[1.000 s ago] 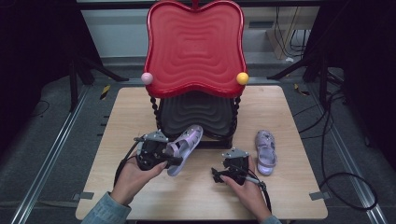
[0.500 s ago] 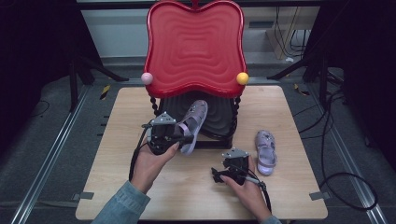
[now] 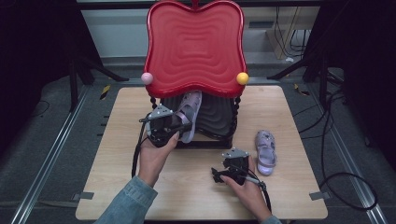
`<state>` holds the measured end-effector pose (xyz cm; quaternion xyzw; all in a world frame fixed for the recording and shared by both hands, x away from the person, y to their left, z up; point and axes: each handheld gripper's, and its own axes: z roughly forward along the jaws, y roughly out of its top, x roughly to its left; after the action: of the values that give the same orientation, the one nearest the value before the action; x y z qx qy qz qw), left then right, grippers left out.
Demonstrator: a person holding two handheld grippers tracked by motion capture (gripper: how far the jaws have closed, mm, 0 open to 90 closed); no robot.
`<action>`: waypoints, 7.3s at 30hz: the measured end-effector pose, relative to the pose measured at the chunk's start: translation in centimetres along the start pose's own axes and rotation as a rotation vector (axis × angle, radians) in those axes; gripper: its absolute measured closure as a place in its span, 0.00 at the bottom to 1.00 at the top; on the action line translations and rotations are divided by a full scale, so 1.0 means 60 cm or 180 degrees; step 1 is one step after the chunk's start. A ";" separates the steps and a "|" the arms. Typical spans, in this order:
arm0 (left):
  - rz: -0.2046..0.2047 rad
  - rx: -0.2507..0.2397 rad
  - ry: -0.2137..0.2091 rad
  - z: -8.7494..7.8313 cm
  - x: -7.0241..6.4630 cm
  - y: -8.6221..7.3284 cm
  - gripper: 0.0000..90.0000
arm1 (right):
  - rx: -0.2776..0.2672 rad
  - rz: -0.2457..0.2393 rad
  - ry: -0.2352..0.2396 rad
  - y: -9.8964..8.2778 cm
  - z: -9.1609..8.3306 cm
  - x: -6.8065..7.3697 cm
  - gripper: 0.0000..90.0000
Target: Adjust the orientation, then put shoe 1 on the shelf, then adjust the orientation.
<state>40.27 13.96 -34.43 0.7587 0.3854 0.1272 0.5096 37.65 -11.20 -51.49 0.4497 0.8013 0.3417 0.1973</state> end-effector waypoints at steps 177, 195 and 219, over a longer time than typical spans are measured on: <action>-0.0239 0.0202 0.1153 -0.077 0.154 -0.222 0.10 | 0.0111 0.0252 -0.0725 0.044 -0.207 -0.184 0.48; -0.0178 0.0278 0.1214 -0.075 0.160 -0.229 0.10 | 0.0707 0.0558 -0.0568 0.005 -0.171 -0.229 0.52; -0.0185 0.0336 0.1203 -0.067 0.158 -0.233 0.11 | 0.1095 0.0667 -0.0335 0.000 -0.140 -0.239 0.78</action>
<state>37.88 26.01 -46.69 0.7355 0.5022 0.2322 0.3911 39.80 -26.58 -45.57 0.5750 0.7852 0.1945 0.1226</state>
